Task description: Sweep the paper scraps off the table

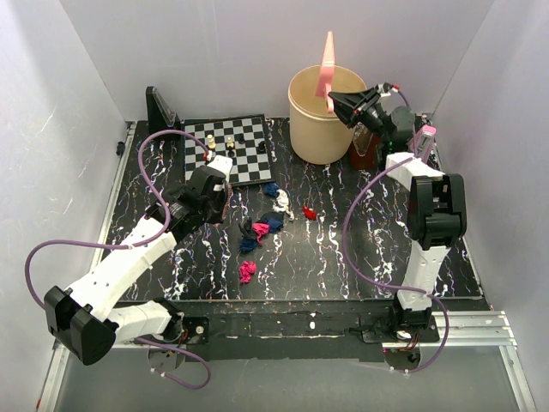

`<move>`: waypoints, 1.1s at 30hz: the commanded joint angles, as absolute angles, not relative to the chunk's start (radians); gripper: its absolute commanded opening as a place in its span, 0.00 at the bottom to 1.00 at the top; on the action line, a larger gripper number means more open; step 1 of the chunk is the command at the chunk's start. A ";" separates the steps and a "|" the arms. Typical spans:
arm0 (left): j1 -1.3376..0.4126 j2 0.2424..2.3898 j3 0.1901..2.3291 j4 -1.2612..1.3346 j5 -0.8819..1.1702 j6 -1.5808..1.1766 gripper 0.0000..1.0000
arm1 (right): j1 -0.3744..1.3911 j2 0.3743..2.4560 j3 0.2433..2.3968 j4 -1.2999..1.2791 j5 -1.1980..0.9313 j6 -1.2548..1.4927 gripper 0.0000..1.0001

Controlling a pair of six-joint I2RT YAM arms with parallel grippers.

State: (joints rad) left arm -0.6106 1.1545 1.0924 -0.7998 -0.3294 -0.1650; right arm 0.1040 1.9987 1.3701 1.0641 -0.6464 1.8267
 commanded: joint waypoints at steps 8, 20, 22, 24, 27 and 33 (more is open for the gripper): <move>-0.611 1.103 1.097 -0.779 -0.497 -0.227 0.00 | 0.112 1.718 1.474 0.602 -0.854 1.331 0.01; -0.611 1.106 1.097 -0.796 -0.604 -0.281 0.00 | 0.331 1.284 1.384 -0.316 -0.516 0.476 0.01; -0.611 1.108 1.101 -0.822 -0.708 -0.330 0.00 | 0.385 1.220 1.294 -0.362 -0.363 0.433 0.01; -0.611 1.104 1.111 -0.851 -0.764 -0.376 0.00 | 0.409 1.160 1.194 -0.388 -0.223 0.408 0.01; -0.609 1.094 1.100 -0.845 -0.775 -0.377 0.00 | 0.411 1.091 1.068 -0.443 -0.056 0.407 0.01; -0.611 1.066 1.100 -0.836 -0.893 -0.425 0.00 | 0.437 0.944 0.910 -0.541 0.107 0.459 0.01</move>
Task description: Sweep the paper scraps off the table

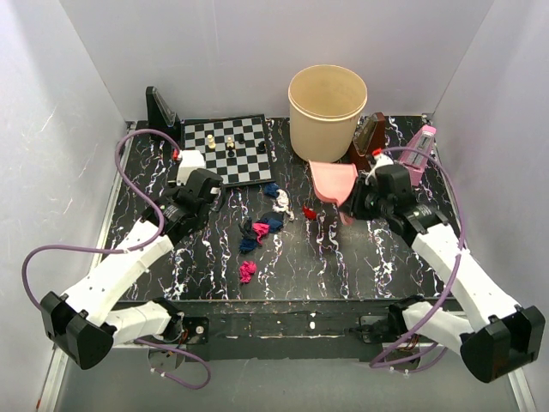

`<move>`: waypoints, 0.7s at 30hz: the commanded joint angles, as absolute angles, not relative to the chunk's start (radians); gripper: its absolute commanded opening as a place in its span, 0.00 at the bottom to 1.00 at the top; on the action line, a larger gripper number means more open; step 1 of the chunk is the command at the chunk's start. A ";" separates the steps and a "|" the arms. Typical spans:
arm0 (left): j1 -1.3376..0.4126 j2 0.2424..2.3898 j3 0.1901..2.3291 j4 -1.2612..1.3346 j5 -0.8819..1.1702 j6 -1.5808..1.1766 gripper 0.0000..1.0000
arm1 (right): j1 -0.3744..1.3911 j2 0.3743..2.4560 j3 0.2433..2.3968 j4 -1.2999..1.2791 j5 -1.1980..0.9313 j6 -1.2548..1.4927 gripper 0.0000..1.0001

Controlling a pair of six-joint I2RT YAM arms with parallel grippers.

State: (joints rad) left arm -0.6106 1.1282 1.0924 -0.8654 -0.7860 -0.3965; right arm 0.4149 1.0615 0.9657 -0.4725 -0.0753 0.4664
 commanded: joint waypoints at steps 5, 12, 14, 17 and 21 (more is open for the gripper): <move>-0.607 1.039 1.078 -0.767 -0.871 -0.351 0.00 | 0.456 0.815 0.827 -0.604 0.188 0.482 0.01; -0.607 1.026 1.100 -0.723 -0.842 -0.275 0.00 | 0.454 0.772 0.815 -0.718 0.326 0.580 0.01; -0.606 1.038 1.112 -0.721 -0.825 -0.265 0.00 | 0.456 0.773 0.827 -0.770 0.415 0.642 0.01; -0.607 1.075 1.143 -0.724 -0.798 -0.265 0.00 | 0.454 0.781 0.860 -0.863 0.508 0.742 0.01; -0.607 1.141 1.180 -0.670 -0.617 -0.146 0.00 | 0.456 0.741 0.839 -0.812 0.388 0.680 0.01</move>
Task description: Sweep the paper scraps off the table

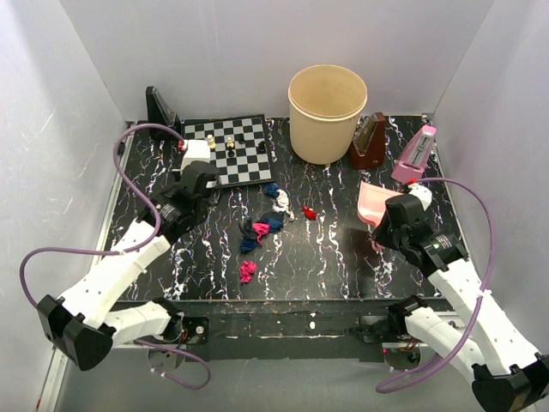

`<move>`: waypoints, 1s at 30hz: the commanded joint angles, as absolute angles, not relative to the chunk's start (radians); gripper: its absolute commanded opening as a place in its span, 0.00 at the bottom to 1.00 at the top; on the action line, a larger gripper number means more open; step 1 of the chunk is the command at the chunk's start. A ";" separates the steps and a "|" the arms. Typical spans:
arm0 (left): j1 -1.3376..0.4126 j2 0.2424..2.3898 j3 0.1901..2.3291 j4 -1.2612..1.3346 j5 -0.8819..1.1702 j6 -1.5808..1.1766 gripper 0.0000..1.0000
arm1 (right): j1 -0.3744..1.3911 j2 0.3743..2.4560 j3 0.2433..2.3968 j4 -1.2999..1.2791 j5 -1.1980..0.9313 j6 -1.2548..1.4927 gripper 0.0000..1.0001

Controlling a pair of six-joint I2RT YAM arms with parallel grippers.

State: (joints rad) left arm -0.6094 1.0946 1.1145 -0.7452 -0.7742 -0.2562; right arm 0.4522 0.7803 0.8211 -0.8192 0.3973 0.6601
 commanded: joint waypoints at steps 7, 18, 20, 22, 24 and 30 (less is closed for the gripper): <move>-0.614 1.324 1.342 -0.652 -0.289 -0.005 0.00 | 0.454 0.631 0.759 -0.693 0.220 0.574 0.01; -0.833 1.544 1.446 -0.428 -0.429 0.447 0.00 | 0.456 0.624 0.770 -0.670 0.090 0.514 0.01; -0.848 1.612 1.485 -0.434 -0.442 0.495 0.00 | 0.456 0.608 0.770 -0.673 0.103 0.515 0.01; -0.854 1.667 1.529 -0.463 -0.448 0.526 0.00 | 0.454 0.594 0.775 -0.687 0.120 0.514 0.01; -0.856 1.733 1.601 -0.527 -0.480 0.537 0.00 | 0.454 0.584 0.787 -0.706 0.143 0.512 0.01; -0.865 1.882 1.678 -0.601 -0.604 0.578 0.00 | 0.454 0.574 0.808 -0.733 0.172 0.512 0.01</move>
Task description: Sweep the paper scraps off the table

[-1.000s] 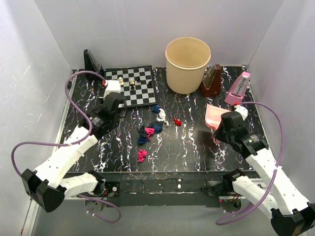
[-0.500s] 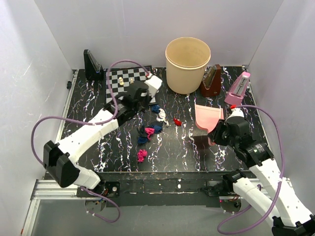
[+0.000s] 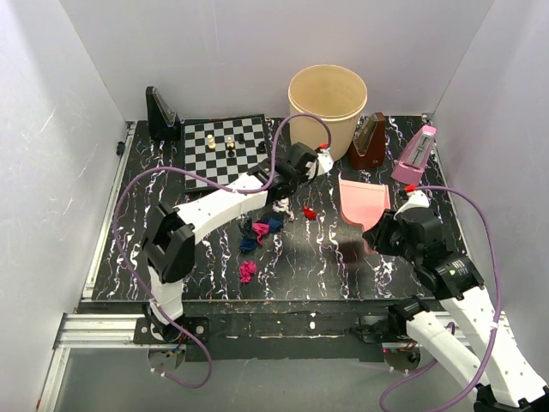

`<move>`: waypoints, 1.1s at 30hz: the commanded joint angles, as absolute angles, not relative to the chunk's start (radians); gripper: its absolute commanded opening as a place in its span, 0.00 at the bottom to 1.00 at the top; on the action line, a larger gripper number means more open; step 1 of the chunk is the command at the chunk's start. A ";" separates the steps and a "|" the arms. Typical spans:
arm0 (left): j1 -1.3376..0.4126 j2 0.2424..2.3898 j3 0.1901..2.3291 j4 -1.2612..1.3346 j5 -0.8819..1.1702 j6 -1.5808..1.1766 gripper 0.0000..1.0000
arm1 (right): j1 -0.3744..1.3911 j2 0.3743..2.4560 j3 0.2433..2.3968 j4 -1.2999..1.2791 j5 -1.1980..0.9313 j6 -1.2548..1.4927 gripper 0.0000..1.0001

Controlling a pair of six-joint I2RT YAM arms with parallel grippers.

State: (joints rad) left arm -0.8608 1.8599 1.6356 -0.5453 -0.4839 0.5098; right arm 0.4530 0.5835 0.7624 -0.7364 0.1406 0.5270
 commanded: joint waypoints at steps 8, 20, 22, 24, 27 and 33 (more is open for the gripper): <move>-0.911 1.885 1.609 -0.751 -0.527 0.530 0.00 | 0.454 0.514 0.815 -0.741 0.230 0.515 0.01; -0.934 1.816 1.779 -1.081 -0.498 0.327 0.00 | 0.454 0.462 0.810 -0.738 0.271 0.518 0.01; -0.940 1.802 1.815 -1.097 -0.538 0.325 0.00 | 0.454 0.459 0.810 -0.744 0.285 0.525 0.01; -0.943 1.787 1.824 -1.089 -0.560 0.331 0.00 | 0.454 0.445 0.805 -0.741 0.291 0.526 0.01; -0.943 1.772 1.790 -1.016 -0.577 0.368 0.00 | 0.454 0.431 0.798 -0.736 0.298 0.529 0.01; -0.948 1.764 1.724 -0.777 -0.468 0.463 0.00 | 0.456 0.425 0.798 -0.747 0.327 0.546 0.01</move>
